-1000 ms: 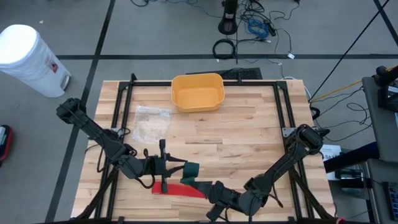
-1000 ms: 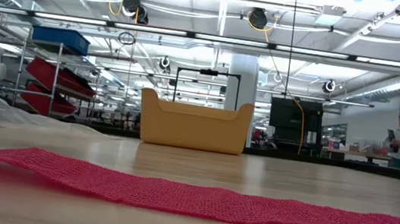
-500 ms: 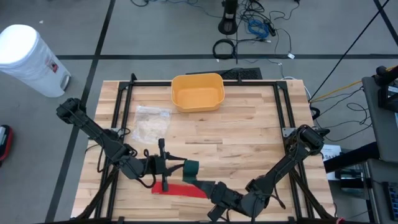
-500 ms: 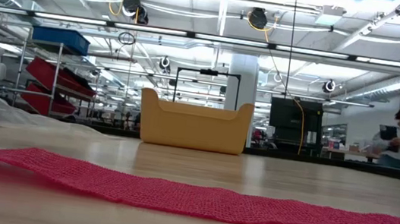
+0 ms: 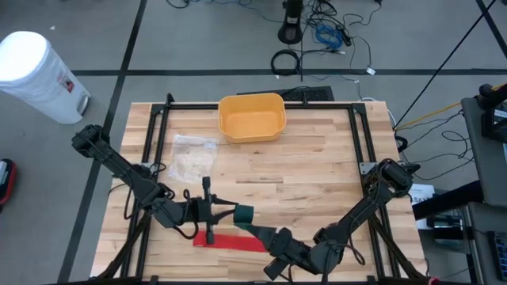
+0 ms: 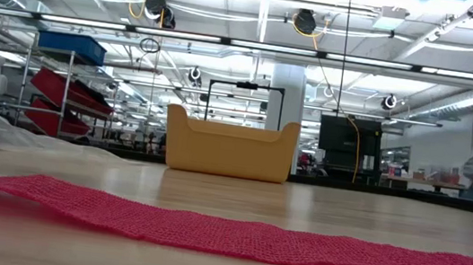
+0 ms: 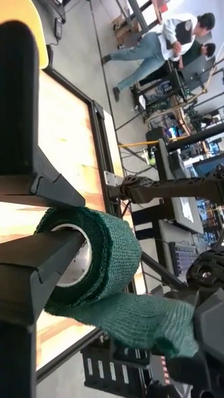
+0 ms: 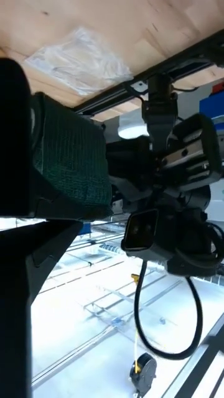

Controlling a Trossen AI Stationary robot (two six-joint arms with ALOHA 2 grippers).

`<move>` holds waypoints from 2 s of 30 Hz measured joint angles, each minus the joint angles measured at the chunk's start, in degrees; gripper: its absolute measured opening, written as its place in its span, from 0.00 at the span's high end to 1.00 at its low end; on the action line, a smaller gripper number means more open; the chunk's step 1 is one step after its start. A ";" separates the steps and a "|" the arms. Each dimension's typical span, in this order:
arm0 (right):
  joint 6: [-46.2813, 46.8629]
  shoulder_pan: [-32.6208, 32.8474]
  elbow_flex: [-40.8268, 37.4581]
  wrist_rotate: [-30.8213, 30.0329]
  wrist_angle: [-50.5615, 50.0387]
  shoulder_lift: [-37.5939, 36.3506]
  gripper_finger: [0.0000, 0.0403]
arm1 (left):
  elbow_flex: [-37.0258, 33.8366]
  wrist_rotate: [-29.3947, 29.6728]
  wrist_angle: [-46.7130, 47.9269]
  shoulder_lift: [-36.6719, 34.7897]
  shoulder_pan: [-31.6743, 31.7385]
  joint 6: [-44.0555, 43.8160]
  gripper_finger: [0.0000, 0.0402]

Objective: Roll bandage
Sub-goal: Roll the green bandage

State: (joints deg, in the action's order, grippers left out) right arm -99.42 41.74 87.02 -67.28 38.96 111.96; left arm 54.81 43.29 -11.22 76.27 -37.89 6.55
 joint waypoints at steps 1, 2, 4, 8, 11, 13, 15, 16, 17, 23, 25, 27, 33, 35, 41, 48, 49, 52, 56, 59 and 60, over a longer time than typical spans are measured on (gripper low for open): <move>-0.16 0.00 0.00 0.00 0.35 0.00 1.00 | 0.00 -0.09 0.00 0.00 0.00 0.00 0.82; -0.27 0.00 0.00 0.00 0.45 0.00 1.00 | 0.00 -0.18 0.00 0.00 0.00 0.00 0.82; -0.30 0.00 0.00 0.00 0.79 0.00 1.00 | 0.00 -1.09 -0.02 0.00 0.00 0.00 0.82; -0.72 -0.13 0.00 -0.05 1.79 0.00 1.00 | 0.00 -3.27 -0.11 0.00 0.00 0.02 0.82; -0.72 -0.36 0.00 -0.28 2.12 0.00 1.00 | 0.00 -4.07 -0.26 0.00 -0.02 0.02 0.82; -0.51 -0.42 0.00 -0.36 2.31 0.00 1.00 | 0.00 -4.07 -0.30 0.00 0.00 0.02 0.82; -0.48 -0.55 0.00 -0.61 2.27 0.00 1.00 | 0.00 -4.07 -0.28 0.00 0.00 -0.04 0.82; -0.46 -0.61 0.00 -0.79 2.26 0.00 1.00 | 0.00 -4.07 -0.26 0.00 0.00 -0.05 0.82; -0.44 -0.73 0.00 -0.85 2.27 0.00 1.00 | 0.00 -4.07 -0.26 0.00 -0.02 -0.07 0.82; 0.40 -1.17 0.00 -1.92 2.23 0.00 1.00 | 0.00 -4.07 -0.25 0.00 -0.04 -0.11 0.82; 0.77 -1.30 0.00 -1.96 1.78 0.00 1.00 | 0.00 -4.20 -0.26 0.00 -0.22 -0.11 0.82; 1.12 -1.41 0.00 -2.04 1.52 0.00 1.00 | 0.00 -4.35 -0.28 0.00 -0.58 -0.11 0.82; 1.25 -1.55 0.00 -2.26 1.50 0.00 1.00 | 0.00 -4.49 -1.54 0.00 -2.35 0.26 0.82; 1.25 -1.55 0.00 -2.26 1.50 0.00 1.00 | 0.00 -4.50 -1.93 0.00 -2.78 0.26 0.82; 1.78 -1.55 0.00 -2.12 1.48 0.00 1.00 | 0.00 -4.49 -1.98 0.00 -3.12 0.26 0.82; 3.03 -1.53 0.00 -0.65 1.41 0.00 0.99 | 0.00 -4.50 -2.01 0.00 -3.12 0.33 0.82; 3.59 -1.51 0.00 0.03 1.42 0.00 0.99 | 0.00 -4.50 -2.01 0.00 -3.12 0.33 0.82; 4.46 -1.46 0.00 0.27 1.44 0.00 0.96 | 0.00 -4.50 -2.02 0.00 -3.12 0.36 0.82; 5.48 -1.46 0.00 0.13 1.44 0.00 0.93 | 0.00 -6.53 -3.18 0.00 -3.12 1.37 0.82; 5.99 -1.46 0.00 0.10 1.44 0.00 0.91 | 0.00 -8.97 -4.79 0.00 -3.12 1.44 0.82; 5.99 -1.46 0.00 0.10 1.44 0.00 0.91 | 0.00 -9.30 -5.08 0.00 -3.12 1.46 0.82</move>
State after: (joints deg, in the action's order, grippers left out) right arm -93.43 40.27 87.02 -67.18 40.40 111.96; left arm 54.81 33.99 -16.30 76.27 -41.01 8.00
